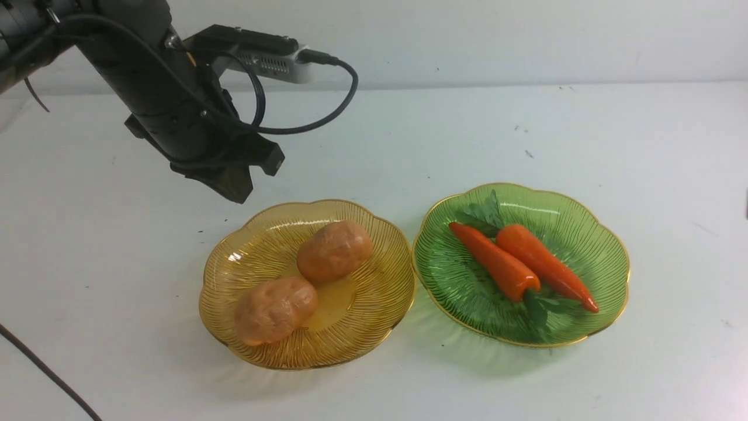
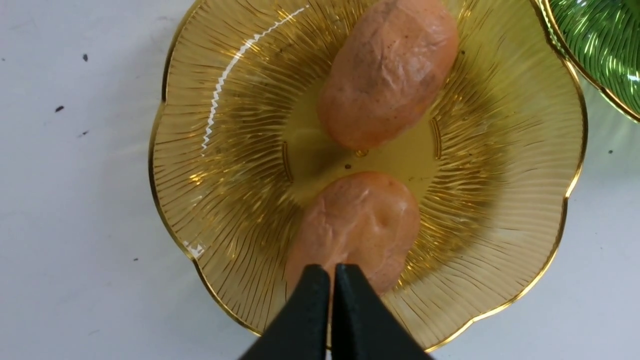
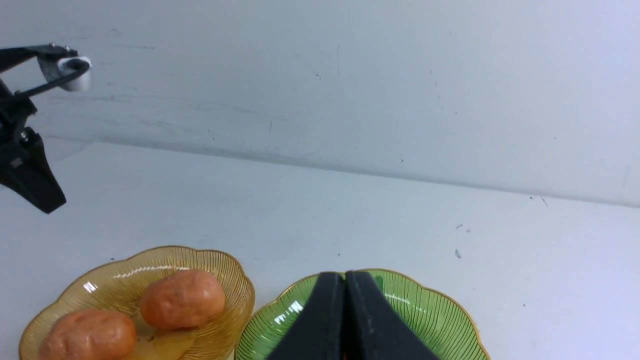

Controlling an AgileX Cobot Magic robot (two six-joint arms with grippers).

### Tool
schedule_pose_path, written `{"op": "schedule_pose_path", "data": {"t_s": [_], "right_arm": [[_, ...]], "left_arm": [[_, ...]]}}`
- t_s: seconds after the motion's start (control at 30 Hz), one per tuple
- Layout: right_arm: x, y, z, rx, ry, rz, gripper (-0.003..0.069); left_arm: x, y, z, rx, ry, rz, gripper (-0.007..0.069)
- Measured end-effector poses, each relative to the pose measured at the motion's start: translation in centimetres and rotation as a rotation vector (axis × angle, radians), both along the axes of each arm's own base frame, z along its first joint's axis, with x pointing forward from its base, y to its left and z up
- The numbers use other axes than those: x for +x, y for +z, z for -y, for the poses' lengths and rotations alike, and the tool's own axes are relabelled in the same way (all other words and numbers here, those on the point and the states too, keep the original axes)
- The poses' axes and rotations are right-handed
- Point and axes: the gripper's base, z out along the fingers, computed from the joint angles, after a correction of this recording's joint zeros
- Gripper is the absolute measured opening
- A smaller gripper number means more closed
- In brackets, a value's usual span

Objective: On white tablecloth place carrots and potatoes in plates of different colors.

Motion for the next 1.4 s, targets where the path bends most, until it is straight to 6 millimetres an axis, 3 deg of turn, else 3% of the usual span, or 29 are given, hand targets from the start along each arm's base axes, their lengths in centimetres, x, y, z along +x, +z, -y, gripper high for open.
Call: {"op": "schedule_pose_path", "data": {"t_s": [0.13, 0.33, 1.23, 1.4], "right_arm": [[-0.01, 0.34, -0.12, 0.165, -0.002, -0.025, -0.0017], [-0.03, 0.47, -0.18, 0.279, -0.004, -0.057, -0.0017], [-0.03, 0.47, -0.19, 0.296, -0.005, -0.063, -0.0017], [-0.34, -0.40, -0.09, 0.290, -0.010, -0.065, -0.0017]], "left_arm": [[0.00, 0.00, 0.00, 0.000, 0.000, 0.000, -0.0003], [0.00, 0.00, 0.00, 0.000, 0.000, 0.000, -0.0003], [0.00, 0.00, 0.00, 0.000, 0.000, 0.000, -0.0003], [0.00, 0.00, 0.00, 0.002, -0.008, 0.002, -0.0003]]}}
